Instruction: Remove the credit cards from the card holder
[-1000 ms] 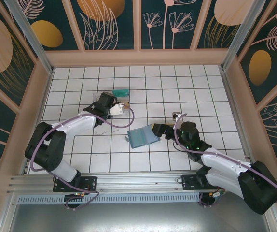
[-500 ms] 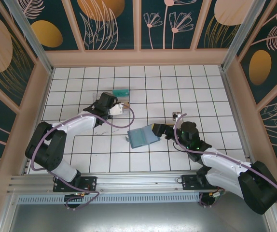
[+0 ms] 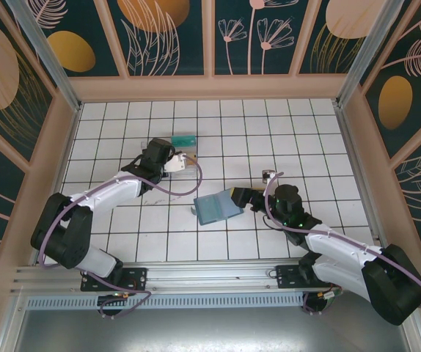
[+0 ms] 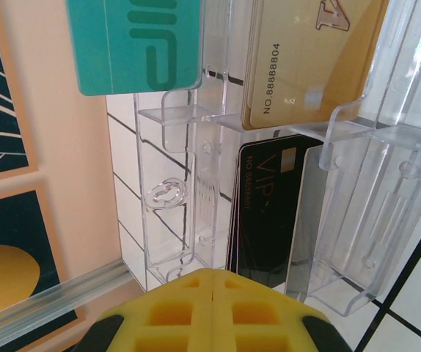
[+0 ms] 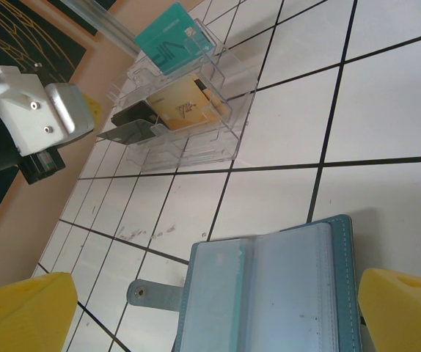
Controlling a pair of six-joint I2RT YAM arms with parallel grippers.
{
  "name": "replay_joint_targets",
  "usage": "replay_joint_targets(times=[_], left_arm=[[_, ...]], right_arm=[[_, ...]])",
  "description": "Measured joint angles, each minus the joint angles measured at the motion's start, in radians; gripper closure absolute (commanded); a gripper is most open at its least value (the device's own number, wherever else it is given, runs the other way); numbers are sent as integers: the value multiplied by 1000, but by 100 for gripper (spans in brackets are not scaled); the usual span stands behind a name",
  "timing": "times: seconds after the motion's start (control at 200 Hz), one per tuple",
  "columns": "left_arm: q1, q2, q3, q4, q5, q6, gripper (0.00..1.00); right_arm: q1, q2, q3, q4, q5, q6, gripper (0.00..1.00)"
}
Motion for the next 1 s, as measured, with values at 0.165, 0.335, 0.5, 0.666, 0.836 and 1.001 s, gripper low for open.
replay_joint_targets(times=[0.165, 0.335, 0.5, 0.666, 0.836, 1.001], left_arm=[[0, -14, 6, -55, 47, -34, 74], [0, -23, 3, -76, 64, -46, 73], [0, -18, 0, -77, 64, -46, 75], [0, 24, 2, -76, 63, -46, 76], [0, 57, 3, -71, 52, -44, 78], [0, 58, 4, -55, 40, -32, 91]], right_arm=[[0, 0, 0, 0, 0, 0, 1], [0, 12, 0, 0, 0, 0, 1], [0, 16, 2, 0, -3, 0, 1], [0, 16, 10, 0, -4, 0, 1], [0, 15, 11, -1, -4, 0, 1], [0, 15, 11, 0, -4, 0, 1]])
